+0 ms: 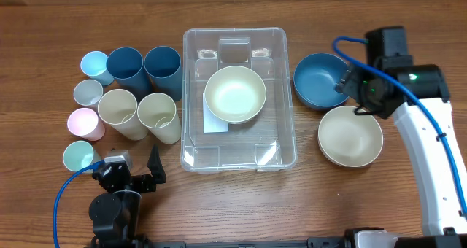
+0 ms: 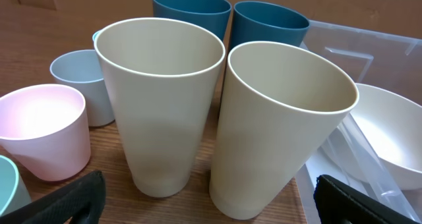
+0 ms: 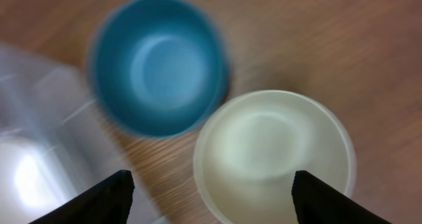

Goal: Pack container

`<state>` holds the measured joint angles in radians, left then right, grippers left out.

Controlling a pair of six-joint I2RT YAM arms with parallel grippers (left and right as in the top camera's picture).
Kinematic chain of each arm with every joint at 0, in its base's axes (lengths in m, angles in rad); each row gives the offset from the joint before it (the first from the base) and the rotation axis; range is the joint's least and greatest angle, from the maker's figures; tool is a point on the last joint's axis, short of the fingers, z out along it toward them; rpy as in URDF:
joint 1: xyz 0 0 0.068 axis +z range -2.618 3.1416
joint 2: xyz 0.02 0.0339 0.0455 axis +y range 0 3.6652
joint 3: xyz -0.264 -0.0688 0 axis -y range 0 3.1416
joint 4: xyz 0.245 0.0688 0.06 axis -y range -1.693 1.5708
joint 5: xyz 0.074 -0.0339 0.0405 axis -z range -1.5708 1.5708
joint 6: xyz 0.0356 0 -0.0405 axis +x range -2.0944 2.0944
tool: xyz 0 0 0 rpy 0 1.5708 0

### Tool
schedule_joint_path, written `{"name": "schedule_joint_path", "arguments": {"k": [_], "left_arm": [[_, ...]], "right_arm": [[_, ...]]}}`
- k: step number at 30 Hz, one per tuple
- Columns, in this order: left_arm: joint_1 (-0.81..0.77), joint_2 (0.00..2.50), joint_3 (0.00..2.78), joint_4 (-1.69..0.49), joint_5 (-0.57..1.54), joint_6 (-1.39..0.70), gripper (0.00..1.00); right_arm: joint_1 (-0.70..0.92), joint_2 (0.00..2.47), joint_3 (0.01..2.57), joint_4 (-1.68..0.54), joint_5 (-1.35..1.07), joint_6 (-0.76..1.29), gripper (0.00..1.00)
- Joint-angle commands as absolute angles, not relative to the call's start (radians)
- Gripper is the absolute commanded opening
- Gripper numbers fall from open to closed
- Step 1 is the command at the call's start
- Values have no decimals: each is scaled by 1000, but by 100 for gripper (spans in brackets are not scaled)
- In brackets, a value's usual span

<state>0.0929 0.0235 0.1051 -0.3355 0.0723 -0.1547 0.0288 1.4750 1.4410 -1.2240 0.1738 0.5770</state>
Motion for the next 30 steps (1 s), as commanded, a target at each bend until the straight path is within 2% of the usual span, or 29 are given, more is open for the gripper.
{"name": "schedule_joint_path", "arguments": {"k": [1,9,15,17,23,27,29,30], "left_arm": [[91,13,101,-332,86,-165,100],[91,13,101,-332,86,-165,100],[91,13,101,-332,86,-165,100],[91,13,101,-332,86,-165,100],[91,13,101,-332,86,-165,100],[91,13,101,-332,86,-165,100],[91,13,101,-332,86,-165,100],[91,13,101,-332,86,-165,100]], "right_arm": [[-96,1474,1329,-1205,152,629,82],[-332,1474,1039,-1046,-13,621,86],[-374,1474,884,-932,-67,622,77],[-374,1474,842,-902,-67,622,67],[-374,1474,790,-868,-66,633,20],[-374,1473,790,-869,-65,633,15],[-374,1468,790,-876,-60,633,5],[-374,1465,790,-882,-54,634,4]]}}
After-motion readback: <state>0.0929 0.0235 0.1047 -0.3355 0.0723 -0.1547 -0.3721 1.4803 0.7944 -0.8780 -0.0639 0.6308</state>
